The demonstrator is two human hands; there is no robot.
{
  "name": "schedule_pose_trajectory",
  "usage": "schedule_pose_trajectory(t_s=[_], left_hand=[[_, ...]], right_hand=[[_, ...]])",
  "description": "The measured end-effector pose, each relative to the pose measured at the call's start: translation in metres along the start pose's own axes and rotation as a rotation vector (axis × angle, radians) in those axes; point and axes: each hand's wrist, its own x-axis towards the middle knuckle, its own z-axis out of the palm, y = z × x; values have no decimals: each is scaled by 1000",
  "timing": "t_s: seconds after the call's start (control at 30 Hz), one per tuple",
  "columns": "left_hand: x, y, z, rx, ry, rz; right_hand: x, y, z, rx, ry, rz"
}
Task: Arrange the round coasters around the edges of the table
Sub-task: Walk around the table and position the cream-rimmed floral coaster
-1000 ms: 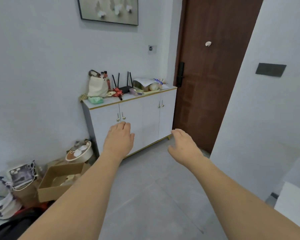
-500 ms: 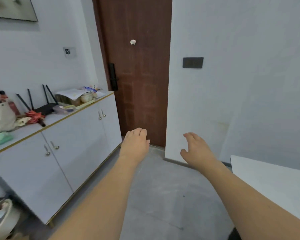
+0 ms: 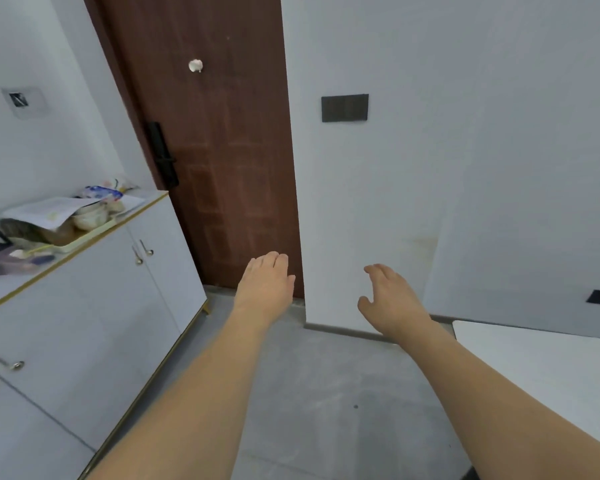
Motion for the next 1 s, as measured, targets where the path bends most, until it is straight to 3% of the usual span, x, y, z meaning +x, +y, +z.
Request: schedule_pose_trajectory(t_s=[0.27, 0.6, 1.0], left_hand=[[140, -18, 37, -63, 12, 94], [276, 18, 101, -88, -40, 163], [376, 133, 209, -140, -270, 463]], right_hand=[[115, 17, 4, 13, 43, 105], [241, 93, 6, 24, 55, 194], [265, 213, 31, 143, 79, 542]])
